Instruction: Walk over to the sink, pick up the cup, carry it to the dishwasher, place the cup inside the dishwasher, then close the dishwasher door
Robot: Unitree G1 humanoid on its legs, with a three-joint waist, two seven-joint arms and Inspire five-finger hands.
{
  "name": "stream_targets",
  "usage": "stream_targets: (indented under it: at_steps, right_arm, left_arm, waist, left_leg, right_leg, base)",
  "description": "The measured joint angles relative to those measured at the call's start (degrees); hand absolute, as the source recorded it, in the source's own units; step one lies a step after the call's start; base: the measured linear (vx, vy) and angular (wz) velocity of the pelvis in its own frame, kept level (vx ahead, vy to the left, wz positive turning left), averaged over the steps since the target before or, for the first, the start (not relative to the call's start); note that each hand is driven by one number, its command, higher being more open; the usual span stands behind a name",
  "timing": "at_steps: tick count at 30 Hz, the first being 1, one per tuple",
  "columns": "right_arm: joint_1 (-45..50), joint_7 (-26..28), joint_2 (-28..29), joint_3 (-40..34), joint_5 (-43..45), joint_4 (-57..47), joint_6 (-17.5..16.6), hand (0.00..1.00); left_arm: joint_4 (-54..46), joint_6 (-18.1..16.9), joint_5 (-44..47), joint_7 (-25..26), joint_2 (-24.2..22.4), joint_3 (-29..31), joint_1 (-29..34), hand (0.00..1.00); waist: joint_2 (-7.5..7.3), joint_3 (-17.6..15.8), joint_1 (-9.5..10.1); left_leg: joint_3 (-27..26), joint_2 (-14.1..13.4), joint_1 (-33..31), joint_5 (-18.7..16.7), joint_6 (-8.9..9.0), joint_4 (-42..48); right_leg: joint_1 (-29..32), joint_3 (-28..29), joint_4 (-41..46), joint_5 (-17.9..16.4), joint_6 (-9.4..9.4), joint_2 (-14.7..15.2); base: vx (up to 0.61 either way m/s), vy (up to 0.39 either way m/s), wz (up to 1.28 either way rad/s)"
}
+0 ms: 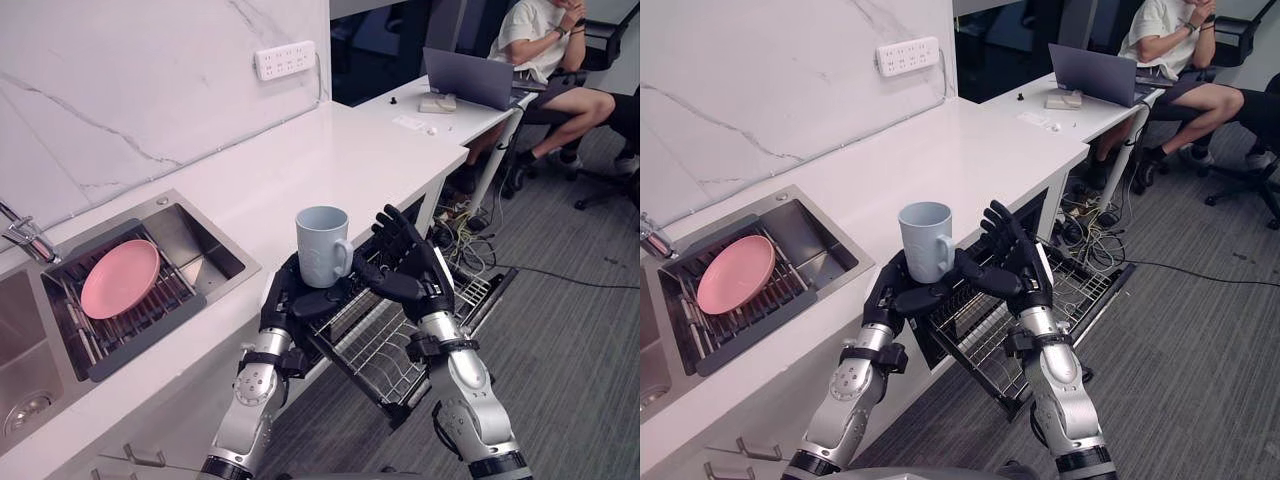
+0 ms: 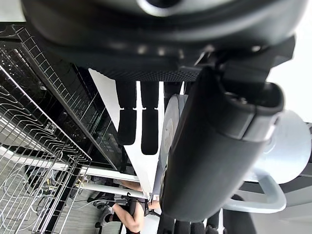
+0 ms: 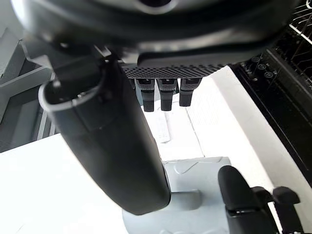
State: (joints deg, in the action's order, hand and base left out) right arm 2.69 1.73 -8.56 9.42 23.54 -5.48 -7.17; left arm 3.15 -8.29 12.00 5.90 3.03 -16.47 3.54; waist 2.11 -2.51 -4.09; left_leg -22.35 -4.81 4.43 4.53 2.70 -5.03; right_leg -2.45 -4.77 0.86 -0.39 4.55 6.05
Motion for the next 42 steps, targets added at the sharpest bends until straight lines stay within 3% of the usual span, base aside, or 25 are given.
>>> stream_targets:
  at_steps: [14, 27, 33, 42]
  right_arm:
    - [-1.7, 0.4, -0.2, 0.3, -3.4, 0.1, 0.1, 0.9]
    - [4.0, 1.1, 1.6, -0.1, -6.0, 0.1, 0.1, 0.9]
    - [4.1, 2.1, 2.0, 0.0, -7.4, 0.0, 0.1, 0.9]
    - [-1.1, 2.1, 1.9, 2.4, -8.2, 0.0, 0.1, 0.9]
  left_arm:
    - [2.7, 0.4, 5.3, -0.9, 0.4, -0.7, -1.6, 0.3]
    - [4.6, 0.4, 12.3, 2.6, 0.5, 7.7, -7.0, 0.3]
    - [4.6, 0.4, 9.3, 1.5, 0.4, 6.5, -7.3, 0.3]
    - [4.6, 0.5, 4.7, -4.0, 0.2, -2.5, -7.3, 0.3]
  waist:
    - [-0.1, 1.7, -0.23]
    - [-0.21, 1.7, -1.56]
    - [-0.3, 1.8, -1.56]
    - [-0.45, 1.9, -1.27]
  left_leg:
    - [-0.1, 0.0, -0.6, 0.6, -0.25, -0.3]
    - [-2.1, -0.1, 0.1, 0.7, -0.34, -0.2]
    - [-2.4, -0.2, 0.3, 0.6, -0.29, 0.0]
    - [-2.1, -0.2, 0.3, 0.6, -0.32, -0.3]
  right_leg:
    - [0.6, 0.2, -0.3, 0.9, -0.05, 0.0]
    - [0.8, 2.3, -1.4, 2.0, -0.15, -0.3]
    - [0.8, 3.4, -2.1, 2.9, -0.19, -0.6]
    - [0.8, 3.3, -2.3, 3.0, -0.1, -0.6]
  base:
    - [0.0, 0.0, 0.0]
    - [-0.02, 0.014, -0.08]
    - [0.0, 0.006, -0.11]
    - [0.0, 0.001, 0.0]
